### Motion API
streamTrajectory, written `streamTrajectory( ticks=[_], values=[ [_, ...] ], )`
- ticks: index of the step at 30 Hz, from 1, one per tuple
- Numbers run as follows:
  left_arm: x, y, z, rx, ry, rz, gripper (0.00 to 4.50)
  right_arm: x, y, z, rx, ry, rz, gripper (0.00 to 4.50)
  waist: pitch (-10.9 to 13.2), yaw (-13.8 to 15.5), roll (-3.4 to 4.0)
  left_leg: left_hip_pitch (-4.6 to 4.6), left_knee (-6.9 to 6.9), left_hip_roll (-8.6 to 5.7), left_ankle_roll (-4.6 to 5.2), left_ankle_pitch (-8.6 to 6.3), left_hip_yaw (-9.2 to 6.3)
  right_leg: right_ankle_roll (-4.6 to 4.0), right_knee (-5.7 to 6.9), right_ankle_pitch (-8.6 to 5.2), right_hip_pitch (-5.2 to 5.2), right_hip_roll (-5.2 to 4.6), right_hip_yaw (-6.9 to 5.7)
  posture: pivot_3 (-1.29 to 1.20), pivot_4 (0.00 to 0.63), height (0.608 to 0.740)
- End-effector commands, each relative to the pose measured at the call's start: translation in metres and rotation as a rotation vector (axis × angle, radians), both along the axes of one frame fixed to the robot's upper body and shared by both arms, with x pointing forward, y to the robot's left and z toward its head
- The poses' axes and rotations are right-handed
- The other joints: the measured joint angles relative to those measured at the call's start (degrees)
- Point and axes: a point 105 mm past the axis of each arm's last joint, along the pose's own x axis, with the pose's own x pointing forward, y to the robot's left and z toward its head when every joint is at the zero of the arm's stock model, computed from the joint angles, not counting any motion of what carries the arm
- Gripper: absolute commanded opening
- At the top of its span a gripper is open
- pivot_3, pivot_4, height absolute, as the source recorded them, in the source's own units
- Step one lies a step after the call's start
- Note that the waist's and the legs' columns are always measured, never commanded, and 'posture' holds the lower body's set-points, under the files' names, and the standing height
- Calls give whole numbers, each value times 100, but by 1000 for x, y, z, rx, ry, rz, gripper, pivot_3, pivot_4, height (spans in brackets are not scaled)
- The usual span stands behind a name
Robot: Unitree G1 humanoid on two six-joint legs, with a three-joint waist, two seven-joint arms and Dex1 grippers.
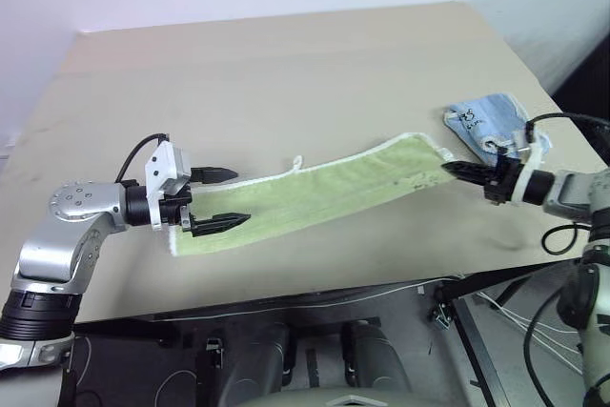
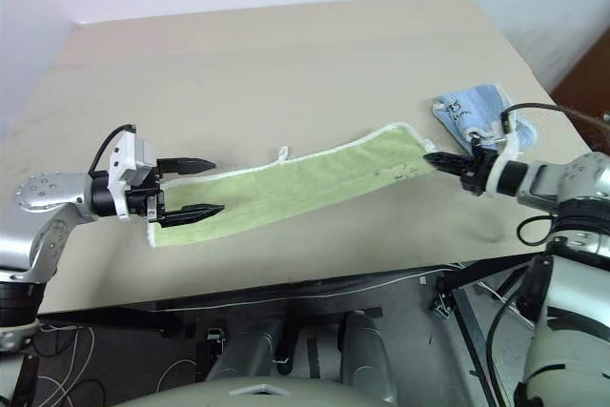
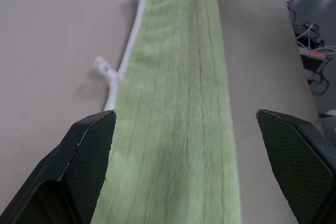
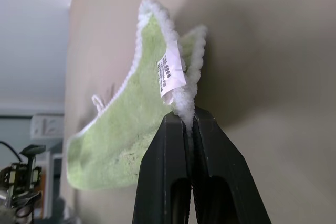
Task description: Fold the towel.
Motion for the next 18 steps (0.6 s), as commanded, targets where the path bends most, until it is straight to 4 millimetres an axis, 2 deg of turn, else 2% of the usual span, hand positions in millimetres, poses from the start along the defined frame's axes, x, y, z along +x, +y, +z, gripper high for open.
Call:
streamTrajectory(
  ticks=[1,3,5,8,10,18],
  values=[
    [0,-3,6,9,-38,-25,4500,-4,-10,16,-41,-71,12,52,0,-6,0,0,0,0,0,0,1,0,0,0,0,0,0,0,150,740],
    [2,-3,6,11,-40,-25,4500,-3,-8,23,-76,-103,37,52,0,-24,0,0,0,1,0,0,1,0,0,0,0,0,0,0,150,740],
    [4,-3,7,11,-42,-26,4500,-3,5,32,-115,-151,104,52,0,-38,0,0,0,2,0,0,2,0,2,0,0,0,1,0,150,740],
    [5,-4,7,11,-46,-29,4500,-9,31,41,-191,-222,241,52,0,-36,1,1,-1,5,0,0,3,0,4,0,-4,2,2,0,150,740],
    [6,-5,7,16,-48,-32,4500,-10,49,55,-234,-342,311,52,0,-26,1,0,-2,6,0,0,3,1,2,0,-4,3,2,0,150,740],
    [6,-4,3,26,-49,-28,4500,-33,118,83,-206,-479,570,52,0,6,0,0,-2,6,0,-1,2,1,-2,0,-3,2,2,0,150,740]
  ],
)
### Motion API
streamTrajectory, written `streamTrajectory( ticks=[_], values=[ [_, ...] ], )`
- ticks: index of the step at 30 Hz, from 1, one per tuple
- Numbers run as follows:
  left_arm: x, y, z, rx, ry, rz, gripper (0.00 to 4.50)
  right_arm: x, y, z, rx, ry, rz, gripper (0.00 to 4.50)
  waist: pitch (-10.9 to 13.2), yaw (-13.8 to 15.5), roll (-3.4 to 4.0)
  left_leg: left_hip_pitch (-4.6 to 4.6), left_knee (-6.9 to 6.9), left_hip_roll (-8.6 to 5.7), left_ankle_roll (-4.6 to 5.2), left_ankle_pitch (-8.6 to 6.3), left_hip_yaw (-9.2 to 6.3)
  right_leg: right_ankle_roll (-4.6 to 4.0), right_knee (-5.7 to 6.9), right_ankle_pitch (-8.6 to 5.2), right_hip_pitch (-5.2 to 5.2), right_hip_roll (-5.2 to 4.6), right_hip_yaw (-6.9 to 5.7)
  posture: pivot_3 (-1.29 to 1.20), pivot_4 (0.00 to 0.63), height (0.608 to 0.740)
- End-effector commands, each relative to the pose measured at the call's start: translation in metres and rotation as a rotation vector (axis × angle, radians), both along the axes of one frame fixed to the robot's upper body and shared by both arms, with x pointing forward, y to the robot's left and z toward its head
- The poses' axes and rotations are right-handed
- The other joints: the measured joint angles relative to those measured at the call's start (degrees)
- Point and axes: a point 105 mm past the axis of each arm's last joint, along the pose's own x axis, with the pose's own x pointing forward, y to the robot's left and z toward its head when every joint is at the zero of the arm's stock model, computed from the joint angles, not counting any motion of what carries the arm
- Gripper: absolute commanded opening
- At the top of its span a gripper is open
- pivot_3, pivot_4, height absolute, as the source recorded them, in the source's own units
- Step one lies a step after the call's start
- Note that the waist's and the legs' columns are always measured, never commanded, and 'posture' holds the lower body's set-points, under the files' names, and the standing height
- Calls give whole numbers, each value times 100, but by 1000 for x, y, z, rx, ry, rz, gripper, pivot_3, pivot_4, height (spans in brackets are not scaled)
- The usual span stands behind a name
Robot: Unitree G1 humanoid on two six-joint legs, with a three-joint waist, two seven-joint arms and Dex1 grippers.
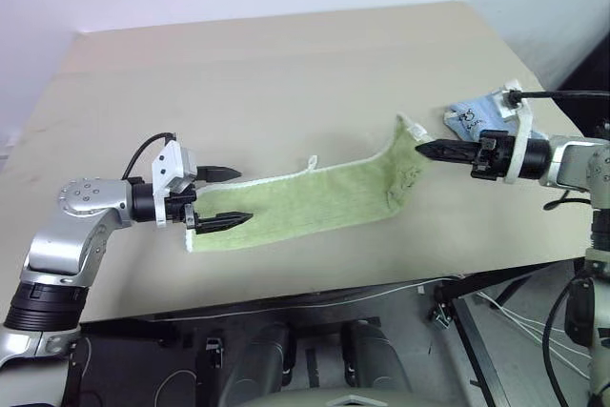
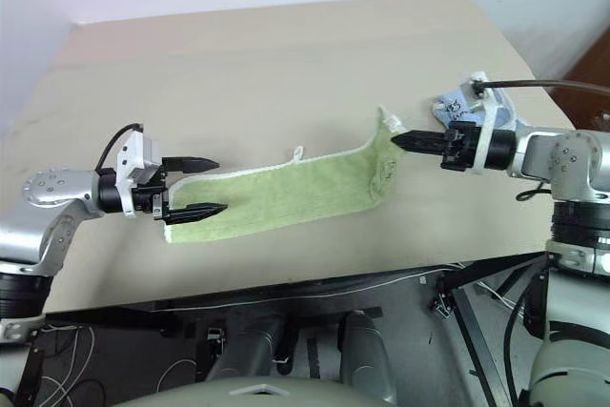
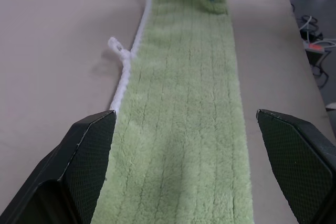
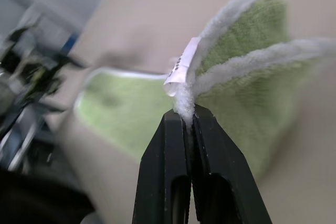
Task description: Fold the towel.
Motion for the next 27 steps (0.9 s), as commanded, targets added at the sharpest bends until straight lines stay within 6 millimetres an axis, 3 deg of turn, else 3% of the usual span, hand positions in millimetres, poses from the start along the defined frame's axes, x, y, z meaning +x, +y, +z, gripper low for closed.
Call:
streamTrajectory(
  ticks=[1,7,11,17,22,27],
  values=[
    [0,-1,5,8,-40,-6,4500,-10,28,21,34,-58,110,52,0,-4,0,0,0,0,0,0,0,0,0,0,0,0,0,0,150,740],
    [0,-1,4,9,-46,5,4500,-14,76,5,26,-28,242,52,-2,-16,-2,0,-1,2,0,0,0,0,1,1,-1,1,1,0,150,740],
    [0,-1,2,6,-55,30,4500,-14,104,-24,-43,14,270,52,-1,-15,-2,0,-1,1,0,0,1,-1,1,1,-2,1,2,0,150,740],
    [-8,-2,-4,3,-40,42,4500,-13,123,-55,-167,60,255,52,-2,-15,-4,0,0,0,0,0,1,-1,1,1,-3,1,3,0,150,740],
    [-9,-1,-5,-3,-39,54,4500,-5,132,-59,-172,109,211,52,-2,-26,-4,0,-1,2,-1,1,1,-4,5,3,-6,6,5,0,150,740],
    [-8,-3,-8,8,-43,54,4500,-13,138,-57,-184,58,258,52,-2,-14,-4,0,-1,3,-1,1,1,-6,2,4,-5,8,5,0,150,740]
  ],
)
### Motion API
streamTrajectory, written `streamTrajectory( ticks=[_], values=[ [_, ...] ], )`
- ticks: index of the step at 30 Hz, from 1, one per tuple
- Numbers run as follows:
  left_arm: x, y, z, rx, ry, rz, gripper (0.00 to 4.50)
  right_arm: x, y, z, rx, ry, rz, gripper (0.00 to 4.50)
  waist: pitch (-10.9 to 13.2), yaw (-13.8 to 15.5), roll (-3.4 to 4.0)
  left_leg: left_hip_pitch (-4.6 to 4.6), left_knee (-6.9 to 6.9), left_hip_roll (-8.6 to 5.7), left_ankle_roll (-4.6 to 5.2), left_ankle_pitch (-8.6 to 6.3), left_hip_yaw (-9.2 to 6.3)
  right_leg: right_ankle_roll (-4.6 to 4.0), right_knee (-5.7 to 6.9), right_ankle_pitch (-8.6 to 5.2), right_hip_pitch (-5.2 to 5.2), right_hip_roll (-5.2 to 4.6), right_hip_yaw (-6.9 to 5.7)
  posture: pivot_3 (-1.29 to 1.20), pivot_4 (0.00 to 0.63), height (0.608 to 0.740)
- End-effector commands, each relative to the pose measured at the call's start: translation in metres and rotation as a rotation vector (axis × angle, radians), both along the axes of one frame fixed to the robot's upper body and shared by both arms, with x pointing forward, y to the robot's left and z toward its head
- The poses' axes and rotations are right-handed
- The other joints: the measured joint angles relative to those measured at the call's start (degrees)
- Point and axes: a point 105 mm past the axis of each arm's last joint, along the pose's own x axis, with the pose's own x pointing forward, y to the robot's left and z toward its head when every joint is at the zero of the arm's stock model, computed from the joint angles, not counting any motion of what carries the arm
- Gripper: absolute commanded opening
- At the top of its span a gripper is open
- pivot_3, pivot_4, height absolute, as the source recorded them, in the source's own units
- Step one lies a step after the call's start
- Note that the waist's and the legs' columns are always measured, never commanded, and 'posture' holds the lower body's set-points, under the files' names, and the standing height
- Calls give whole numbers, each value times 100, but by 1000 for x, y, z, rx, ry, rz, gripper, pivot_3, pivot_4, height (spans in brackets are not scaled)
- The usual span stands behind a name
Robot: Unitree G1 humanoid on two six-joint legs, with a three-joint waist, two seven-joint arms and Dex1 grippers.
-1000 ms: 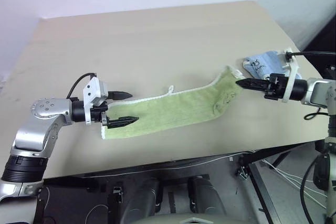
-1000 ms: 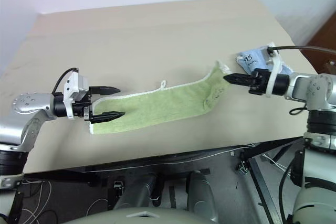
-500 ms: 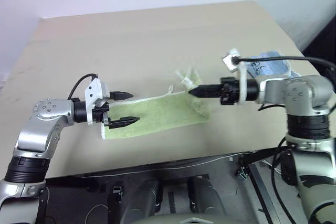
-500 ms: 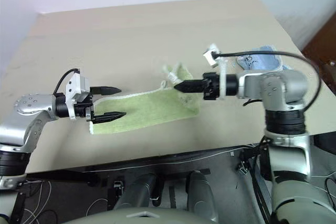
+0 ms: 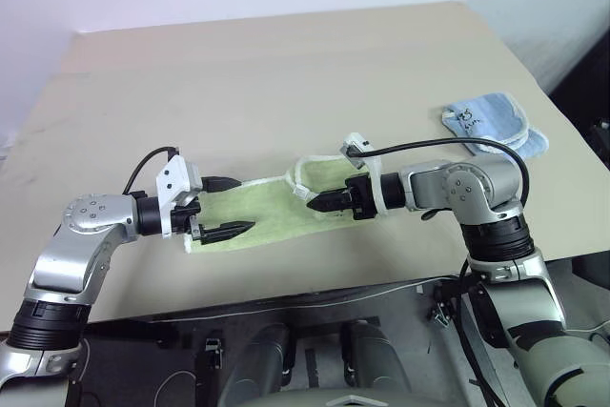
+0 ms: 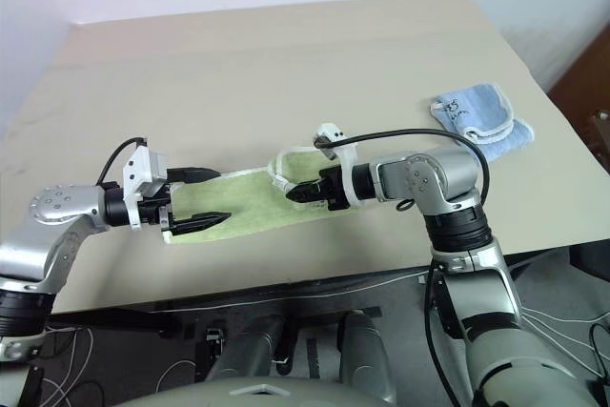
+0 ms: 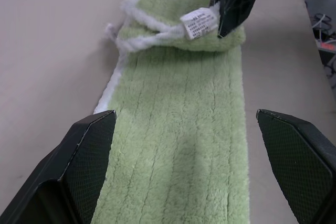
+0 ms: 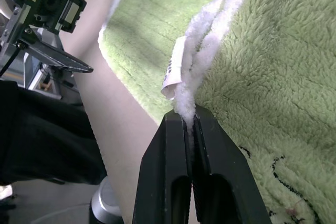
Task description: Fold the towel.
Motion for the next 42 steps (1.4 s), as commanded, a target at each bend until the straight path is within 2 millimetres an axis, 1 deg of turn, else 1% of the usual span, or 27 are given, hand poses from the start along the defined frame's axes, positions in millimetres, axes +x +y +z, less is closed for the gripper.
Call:
streamTrajectory(
  ticks=[1,2,5,12,14,16,18,19,21,25,29,31,32,33,35,37,39,42],
  values=[
    [-2,-2,8,4,-48,-11,4500,-4,5,12,1,-88,42,52,0,-4,0,0,0,0,0,0,0,0,0,0,0,0,0,0,150,740],
    [-3,-3,8,3,-46,-12,4500,-6,5,12,1,-99,50,52,0,-5,0,0,0,0,0,0,0,0,0,0,0,0,0,0,150,740],
    [-4,-3,7,6,-43,-10,4500,-6,3,13,5,-118,55,762,0,-10,0,0,0,0,0,0,0,0,0,0,0,0,0,0,150,740],
    [-3,-2,8,8,-48,-6,4500,-2,0,15,13,-132,49,3019,0,-10,0,0,0,3,0,0,0,0,0,0,-1,2,0,0,150,740],
    [-2,-2,10,-4,-54,-1,4500,-2,-3,24,63,-145,46,3704,0,-8,0,0,0,3,0,0,0,0,0,0,0,2,1,0,150,740],
    [2,8,7,-60,-50,29,4500,-4,-8,46,177,-174,60,4318,0,-4,0,0,0,3,0,0,0,0,0,1,0,2,0,0,150,740],
    [5,11,8,-109,-46,35,4500,-6,-13,64,260,-214,75,4318,-1,1,-2,0,0,3,0,0,0,0,-1,1,0,3,0,0,150,740],
    [8,8,16,-152,-61,46,4319,-3,-16,66,267,-253,59,4209,-1,1,-3,0,0,3,0,0,0,0,-1,1,0,4,-1,0,150,740],
    [15,3,29,-206,-88,63,3905,1,-20,66,258,-303,36,3722,-3,19,-7,0,1,3,1,0,0,0,-2,1,2,3,-1,0,150,740],
    [27,-23,59,-299,-160,38,2529,15,-23,64,271,-373,-42,2328,-8,12,-15,0,7,3,1,0,0,6,-2,5,6,3,-2,0,150,740],
    [31,-43,70,-358,-149,-13,1157,22,-24,47,222,-390,-69,932,-8,-28,-15,0,8,3,0,1,5,8,-1,7,4,5,2,0,150,740],
    [28,-55,69,-350,-141,-65,480,25,-25,43,218,-402,-86,243,-8,-29,-15,1,4,5,-2,2,6,8,-1,7,2,8,4,0,150,740],
    [23,-65,64,-312,-146,-130,120,28,-26,42,219,-412,-101,0,-8,-30,-15,1,4,6,-2,2,6,8,0,7,2,9,4,0,150,740],
    [19,-72,58,-279,-141,-172,19,31,-27,42,223,-418,-112,0,-8,-28,-15,1,5,6,-2,2,8,7,0,7,1,9,6,0,150,740],
    [14,-82,52,-282,-107,-218,19,35,-29,42,232,-433,-134,0,-8,-14,-15,1,6,5,-3,3,11,6,1,8,2,9,9,0,150,740],
    [14,-89,48,-294,-83,-226,19,39,-34,36,207,-458,-149,0,-8,-4,-16,1,8,5,-2,2,11,5,-1,9,3,9,10,0,150,740],
    [21,-94,43,-273,-89,-191,19,42,-36,27,168,-483,-151,0,-9,-4,-16,1,9,5,-1,1,11,5,-1,9,3,9,10,0,150,740],
    [32,-101,30,-240,-78,-149,19,45,-35,29,223,-532,-171,0,-9,3,-16,2,8,6,-1,2,11,5,0,9,4,10,10,0,150,740]
  ],
)
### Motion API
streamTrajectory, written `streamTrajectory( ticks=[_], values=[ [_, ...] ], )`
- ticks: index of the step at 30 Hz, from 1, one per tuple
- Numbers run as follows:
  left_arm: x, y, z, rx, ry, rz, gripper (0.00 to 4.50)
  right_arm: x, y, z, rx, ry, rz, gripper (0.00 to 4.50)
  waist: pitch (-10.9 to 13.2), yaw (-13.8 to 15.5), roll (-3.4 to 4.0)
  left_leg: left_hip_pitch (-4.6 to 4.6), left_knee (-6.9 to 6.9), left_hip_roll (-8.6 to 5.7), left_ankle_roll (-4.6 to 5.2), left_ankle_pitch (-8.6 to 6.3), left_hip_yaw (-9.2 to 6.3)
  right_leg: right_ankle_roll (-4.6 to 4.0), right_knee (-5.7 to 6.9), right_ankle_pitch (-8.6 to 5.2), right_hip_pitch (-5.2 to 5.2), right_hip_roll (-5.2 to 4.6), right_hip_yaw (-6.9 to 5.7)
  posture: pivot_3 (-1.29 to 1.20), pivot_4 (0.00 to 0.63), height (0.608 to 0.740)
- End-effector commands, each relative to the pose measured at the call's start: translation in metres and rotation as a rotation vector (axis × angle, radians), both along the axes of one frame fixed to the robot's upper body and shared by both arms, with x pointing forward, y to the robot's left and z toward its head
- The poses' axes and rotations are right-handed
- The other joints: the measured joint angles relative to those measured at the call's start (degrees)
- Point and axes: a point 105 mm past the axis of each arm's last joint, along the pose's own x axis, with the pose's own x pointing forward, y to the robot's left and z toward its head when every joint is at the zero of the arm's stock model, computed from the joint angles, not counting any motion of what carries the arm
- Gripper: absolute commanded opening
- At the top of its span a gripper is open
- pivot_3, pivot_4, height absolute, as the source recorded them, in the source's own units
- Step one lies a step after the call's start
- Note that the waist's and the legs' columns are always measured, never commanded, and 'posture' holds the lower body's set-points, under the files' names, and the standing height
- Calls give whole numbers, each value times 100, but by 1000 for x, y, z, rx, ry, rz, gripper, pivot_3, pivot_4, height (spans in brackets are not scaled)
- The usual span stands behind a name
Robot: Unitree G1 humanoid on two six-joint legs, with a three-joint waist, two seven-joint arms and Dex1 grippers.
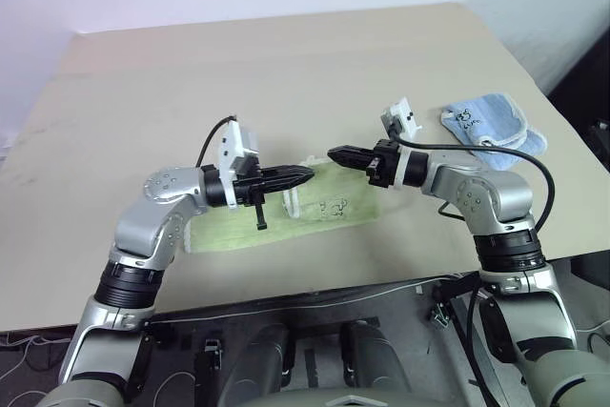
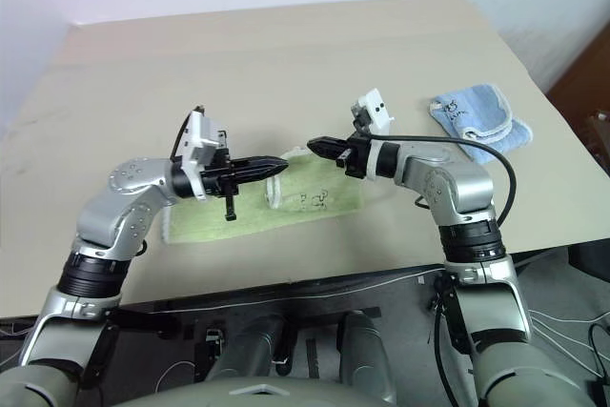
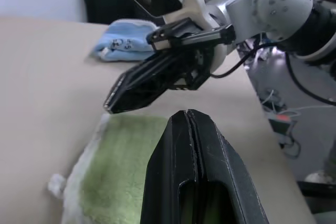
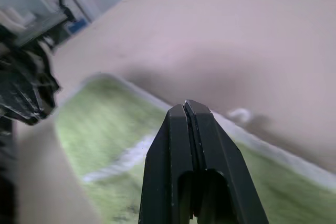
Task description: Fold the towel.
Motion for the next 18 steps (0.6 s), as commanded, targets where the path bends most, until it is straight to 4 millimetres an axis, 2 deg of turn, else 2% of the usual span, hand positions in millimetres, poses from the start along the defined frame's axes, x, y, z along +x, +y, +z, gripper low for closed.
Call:
streamTrajectory(
  ticks=[1,4,8,12,15,18],
  values=[
    [10,-10,-5,28,-30,31,19,3,4,7,63,-77,-4,0,0,-5,0,0,1,0,0,0,0,0,0,0,1,0,0,0,150,740],
    [16,-20,-17,23,-5,33,19,6,10,-4,58,-67,-7,0,0,-14,0,2,1,0,-3,2,5,1,2,1,0,1,5,0,150,740],
    [28,-29,-55,61,71,73,19,11,16,-28,35,-46,-31,0,-2,-9,-2,6,1,0,-7,4,5,1,3,2,3,2,5,0,150,740],
    [28,-35,-86,85,141,108,19,12,17,-54,-24,-69,-43,0,-2,-8,-2,8,1,0,-7,5,6,1,4,2,3,2,5,0,150,740],
    [20,-41,-92,71,162,89,19,10,17,-70,-68,-64,-41,0,-13,-7,-3,8,3,-1,-10,6,8,1,5,2,4,2,7,0,150,740],
    [17,-41,-93,74,158,83,19,19,10,-85,-137,-85,-107,0,-31,-7,-8,23,2,-1,-2,1,7,1,4,2,19,2,7,0,150,740]
  ],
)
